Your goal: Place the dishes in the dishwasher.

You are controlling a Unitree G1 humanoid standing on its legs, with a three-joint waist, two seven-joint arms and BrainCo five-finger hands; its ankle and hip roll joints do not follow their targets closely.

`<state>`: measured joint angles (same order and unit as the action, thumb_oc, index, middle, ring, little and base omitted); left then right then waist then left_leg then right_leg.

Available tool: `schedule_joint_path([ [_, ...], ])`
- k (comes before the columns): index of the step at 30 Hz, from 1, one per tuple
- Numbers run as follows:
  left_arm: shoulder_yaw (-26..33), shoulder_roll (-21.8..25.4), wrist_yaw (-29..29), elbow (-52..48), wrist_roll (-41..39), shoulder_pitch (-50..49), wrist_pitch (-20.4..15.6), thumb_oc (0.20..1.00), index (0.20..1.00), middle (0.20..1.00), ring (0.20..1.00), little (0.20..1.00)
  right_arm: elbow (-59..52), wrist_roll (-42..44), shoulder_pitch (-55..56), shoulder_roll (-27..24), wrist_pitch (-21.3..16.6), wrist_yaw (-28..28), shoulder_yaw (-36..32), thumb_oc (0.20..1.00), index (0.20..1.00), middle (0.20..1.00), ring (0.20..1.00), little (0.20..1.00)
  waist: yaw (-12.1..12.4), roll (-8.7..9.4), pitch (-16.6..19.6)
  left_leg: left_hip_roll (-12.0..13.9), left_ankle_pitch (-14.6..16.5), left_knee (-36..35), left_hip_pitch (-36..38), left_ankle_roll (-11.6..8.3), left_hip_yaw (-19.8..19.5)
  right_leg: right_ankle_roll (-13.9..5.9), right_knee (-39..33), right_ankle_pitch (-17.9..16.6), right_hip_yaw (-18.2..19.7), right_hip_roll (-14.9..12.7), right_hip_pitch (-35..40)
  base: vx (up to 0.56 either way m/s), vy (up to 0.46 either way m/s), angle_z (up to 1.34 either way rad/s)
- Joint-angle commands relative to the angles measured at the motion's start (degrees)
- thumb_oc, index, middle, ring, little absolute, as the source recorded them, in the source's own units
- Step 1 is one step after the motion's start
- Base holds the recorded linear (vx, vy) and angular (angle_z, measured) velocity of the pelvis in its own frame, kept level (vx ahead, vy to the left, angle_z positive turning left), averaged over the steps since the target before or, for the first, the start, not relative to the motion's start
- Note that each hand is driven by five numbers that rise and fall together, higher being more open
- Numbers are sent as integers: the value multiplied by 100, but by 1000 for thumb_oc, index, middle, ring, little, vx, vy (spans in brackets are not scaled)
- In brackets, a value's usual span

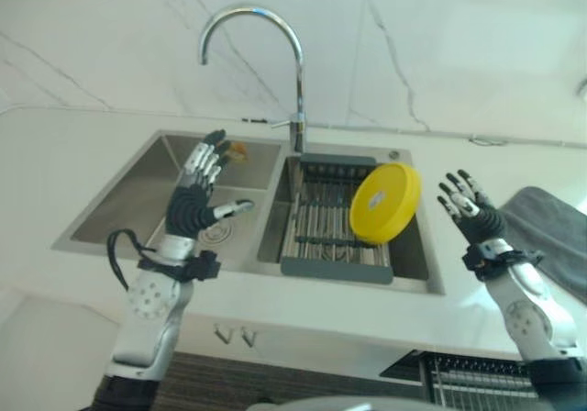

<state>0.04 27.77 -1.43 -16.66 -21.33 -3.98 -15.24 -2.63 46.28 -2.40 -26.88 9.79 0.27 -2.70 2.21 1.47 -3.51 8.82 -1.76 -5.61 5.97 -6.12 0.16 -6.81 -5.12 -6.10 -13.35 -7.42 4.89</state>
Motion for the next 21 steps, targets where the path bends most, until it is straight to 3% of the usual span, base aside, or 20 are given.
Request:
schedule_joint_path([
  [1, 17, 255, 50, 48, 169, 452, -222, 1000, 1000, 1000, 1000, 1000, 0, 329, -633, 26, -136, 49, -150, 1000, 1000, 1000, 1000, 1000, 99, 73, 21, 151, 468, 61, 184, 13, 511, -235, 12, 548, -190, -374, 306, 0, 0, 0],
  [21, 29, 308, 75, 74, 163, 417, -86, 1000, 1000, 1000, 1000, 1000, 298, 600, -710, 208, 124, -26, 59, 1000, 1000, 1000, 1000, 1000, 190, 41, 37, 136, 442, 61, 178, 23, 497, -220, 12, 559, -252, -378, 351, -1, -1, 3],
])
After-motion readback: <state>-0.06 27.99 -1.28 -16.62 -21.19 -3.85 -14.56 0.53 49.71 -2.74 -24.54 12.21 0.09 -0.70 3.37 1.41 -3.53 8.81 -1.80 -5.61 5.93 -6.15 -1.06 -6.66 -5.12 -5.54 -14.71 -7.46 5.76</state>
